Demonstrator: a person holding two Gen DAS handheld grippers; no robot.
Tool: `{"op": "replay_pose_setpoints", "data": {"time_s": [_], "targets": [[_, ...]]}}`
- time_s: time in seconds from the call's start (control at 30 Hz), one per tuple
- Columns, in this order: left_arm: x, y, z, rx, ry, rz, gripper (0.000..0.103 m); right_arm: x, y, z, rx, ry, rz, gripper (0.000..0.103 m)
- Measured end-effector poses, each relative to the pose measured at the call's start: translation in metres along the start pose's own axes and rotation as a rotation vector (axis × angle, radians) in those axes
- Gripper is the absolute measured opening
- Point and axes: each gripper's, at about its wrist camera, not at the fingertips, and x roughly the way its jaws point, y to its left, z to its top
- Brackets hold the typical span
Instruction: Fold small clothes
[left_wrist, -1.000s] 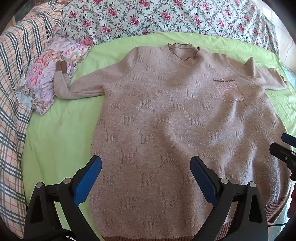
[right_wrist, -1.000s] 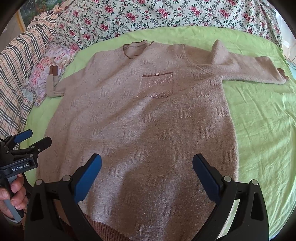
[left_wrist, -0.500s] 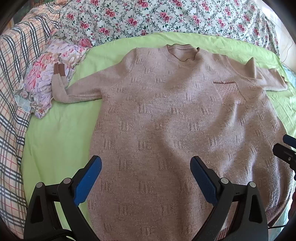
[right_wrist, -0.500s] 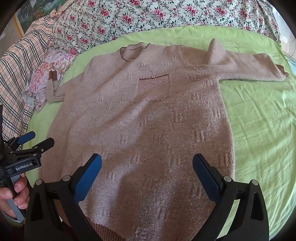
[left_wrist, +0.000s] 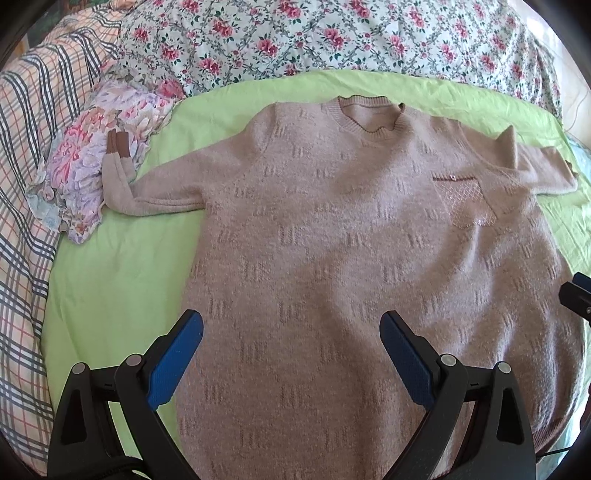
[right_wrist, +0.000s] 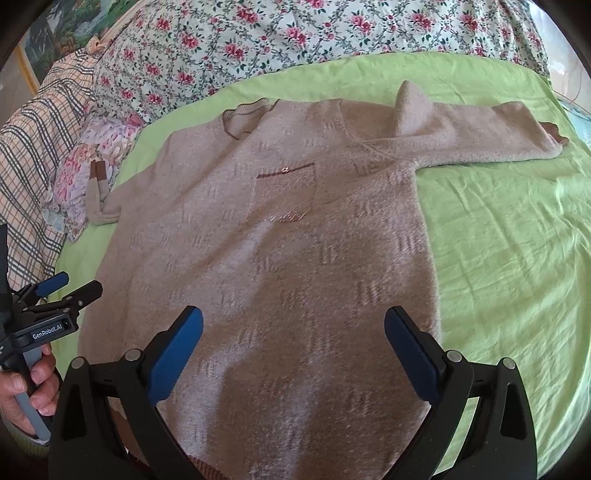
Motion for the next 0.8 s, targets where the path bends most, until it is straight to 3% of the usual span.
{"op": "replay_pose_setpoints", "data": {"time_s": [0.23,0.57,0.67,0.8], "targets": [[0.014,0.005,0.014,-0.021,0.017,-0.011,0.097,-0.01,-0.043,0.01,0.084,-0.022,-0.027,0.099],[0.037,0.001,0.05,-0.044,0.039,-0.024,0.097,-0.026,-0.164,0.064,0.247,-0.112,-0.121,0.098],[0.045,-0.004,0.06,-0.049,0.048,-0.032,0.097,-0.028,-0.21,0.085,0.323,-0.144,-0.159,0.077],[0.053,-0.013,0.07,-0.043,0.056,-0.036,0.097,-0.025,-0.275,0.112,0.453,-0.185,-0.209,0.069]]}}
